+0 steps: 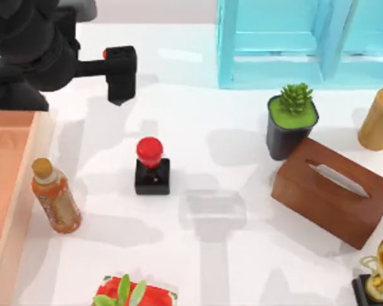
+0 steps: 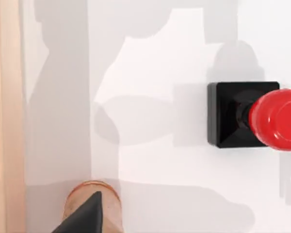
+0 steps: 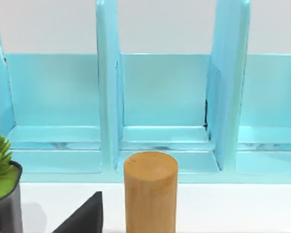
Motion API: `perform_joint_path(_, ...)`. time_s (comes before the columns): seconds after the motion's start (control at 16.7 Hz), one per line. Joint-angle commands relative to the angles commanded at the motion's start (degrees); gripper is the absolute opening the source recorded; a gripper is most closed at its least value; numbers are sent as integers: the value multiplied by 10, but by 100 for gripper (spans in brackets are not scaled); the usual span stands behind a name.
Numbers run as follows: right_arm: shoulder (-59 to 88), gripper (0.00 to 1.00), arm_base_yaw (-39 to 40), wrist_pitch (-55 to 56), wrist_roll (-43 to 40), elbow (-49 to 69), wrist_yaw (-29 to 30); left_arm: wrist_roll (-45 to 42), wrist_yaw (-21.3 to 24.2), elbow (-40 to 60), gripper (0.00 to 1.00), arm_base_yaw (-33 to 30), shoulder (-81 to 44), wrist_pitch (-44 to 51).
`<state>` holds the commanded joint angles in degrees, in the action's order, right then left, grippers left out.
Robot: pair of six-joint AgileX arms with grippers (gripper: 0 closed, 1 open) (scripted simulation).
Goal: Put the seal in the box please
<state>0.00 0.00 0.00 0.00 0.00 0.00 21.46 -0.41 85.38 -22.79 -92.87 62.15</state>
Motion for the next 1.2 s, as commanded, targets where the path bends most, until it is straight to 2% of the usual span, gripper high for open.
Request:
perform_joint_path(0.3,0,100,0,0,0,0,0,49,2,200,100,-50,-207,135)
perform_joint_path(0.54,0,100,0,0,0,0,0,73,4,293,100,-76,-293,198)
perform_joint_path(1.02,0,100,0,0,0,0,0,77,5,307,100,-78,-307,203)
perform_joint_path(1.2,0,100,0,0,0,0,0,75,6,268,100,-79,-310,163)
